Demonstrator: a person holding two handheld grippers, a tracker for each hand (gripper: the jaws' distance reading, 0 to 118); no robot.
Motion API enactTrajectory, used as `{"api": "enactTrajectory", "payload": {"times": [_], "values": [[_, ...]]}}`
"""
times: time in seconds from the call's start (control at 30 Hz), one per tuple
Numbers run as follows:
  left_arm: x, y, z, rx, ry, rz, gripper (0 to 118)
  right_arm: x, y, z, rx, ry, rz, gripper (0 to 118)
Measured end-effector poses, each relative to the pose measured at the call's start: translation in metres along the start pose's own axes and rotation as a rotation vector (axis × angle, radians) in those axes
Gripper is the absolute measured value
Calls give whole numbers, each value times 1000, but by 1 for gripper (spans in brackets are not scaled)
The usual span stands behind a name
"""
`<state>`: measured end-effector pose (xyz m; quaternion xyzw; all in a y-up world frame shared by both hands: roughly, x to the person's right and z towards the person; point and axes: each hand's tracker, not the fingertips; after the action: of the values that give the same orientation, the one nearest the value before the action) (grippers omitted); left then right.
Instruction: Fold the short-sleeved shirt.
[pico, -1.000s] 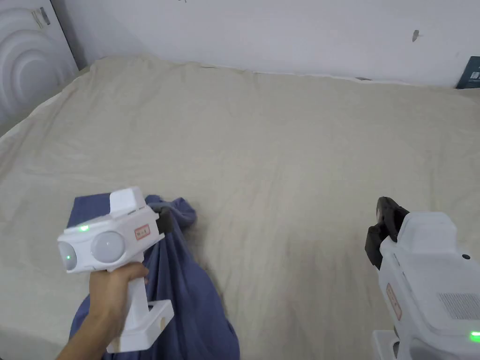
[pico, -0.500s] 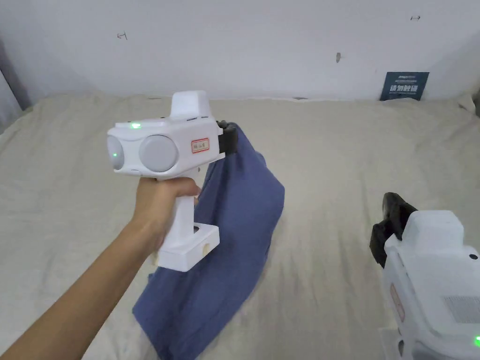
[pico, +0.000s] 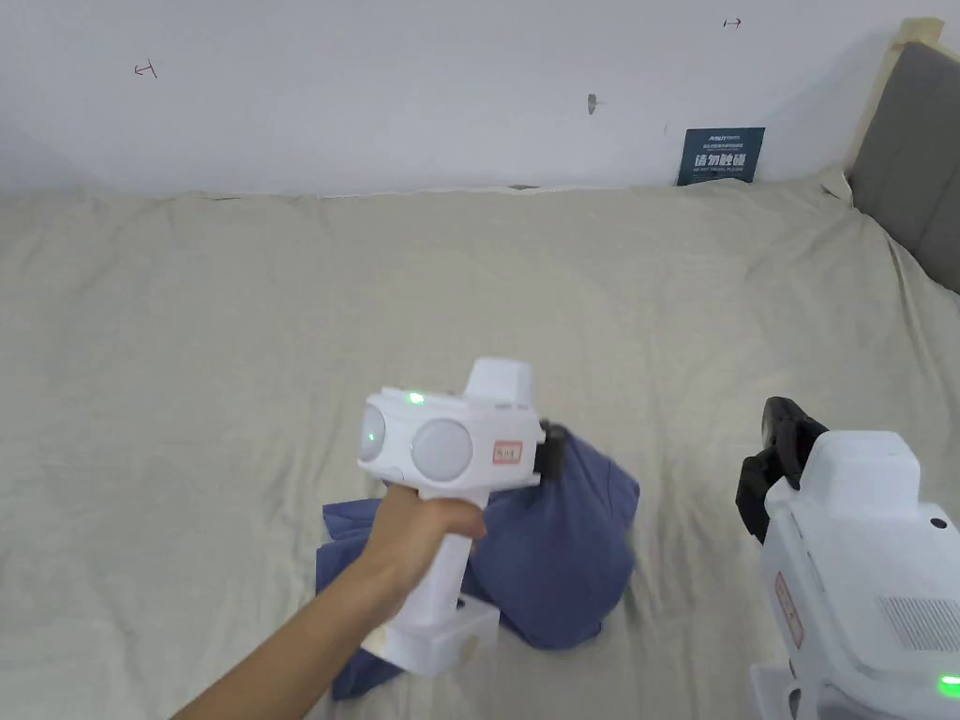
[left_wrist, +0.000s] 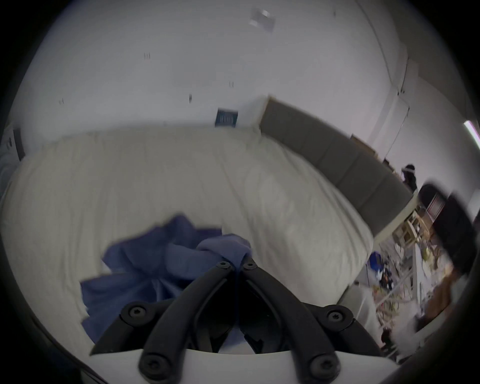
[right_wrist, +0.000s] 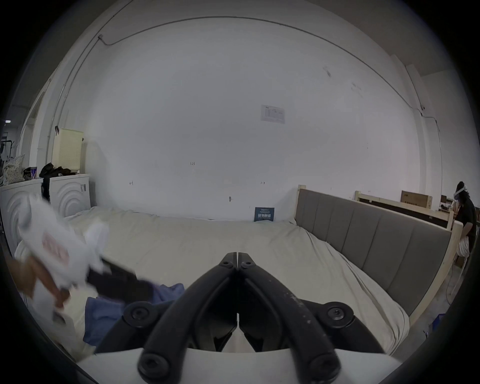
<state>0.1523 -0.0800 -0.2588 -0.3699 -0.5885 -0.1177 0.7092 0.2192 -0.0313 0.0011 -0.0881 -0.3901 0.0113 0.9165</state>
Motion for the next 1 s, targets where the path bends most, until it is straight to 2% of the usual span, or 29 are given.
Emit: {"api": "enactTrajectory", "payload": {"times": [0.17, 0.27, 0.33, 0.37, 0.43, 0.47, 0.5, 0.53, 0.57, 0.6, 0.73, 0.87, 1.0], "values": [[-11, -59, -64, -221, 69, -49, 3, -3, -12, -5, -40, 17, -20, 1], [-14, -85, -91, -312, 177, -115, 3, -4, -18, -7, -61, 21, -16, 1], [-17, -92, -95, -308, 171, -85, 4, -3, -21, -8, -71, 23, -15, 1], [-17, -92, -94, -280, 178, -61, 11, -2, -21, -8, -74, 20, -14, 1], [-15, -85, -85, -256, 175, -26, 15, 0, -22, -8, -79, 15, -13, 1], [-14, -83, -79, -230, 173, -18, 30, 1, -21, -8, -79, 12, -13, 1], [-12, -79, -72, -194, 177, -14, 52, 2, -19, -7, -78, 10, -14, 1], [-11, -75, -63, -161, 196, 2, 82, 3, -17, -6, -73, 7, -14, 1], [-10, -70, -55, -134, 209, 18, 102, 4, -15, -5, -69, 4, -14, 1], [-8, -67, -43, -101, 214, 26, 116, 5, -12, -4, -63, 1, -16, 1], [-6, -44, 15, 94, 184, 63, 116, 5, 1, 1, -34, -7, -12, 1], [-6, -31, 87, 387, 270, 77, 116, 3, 17, 7, 3, -15, -8, 1], [-12, -32, 143, 627, 406, 13, 115, -1, 31, 12, 48, -17, -12, 1]]}}
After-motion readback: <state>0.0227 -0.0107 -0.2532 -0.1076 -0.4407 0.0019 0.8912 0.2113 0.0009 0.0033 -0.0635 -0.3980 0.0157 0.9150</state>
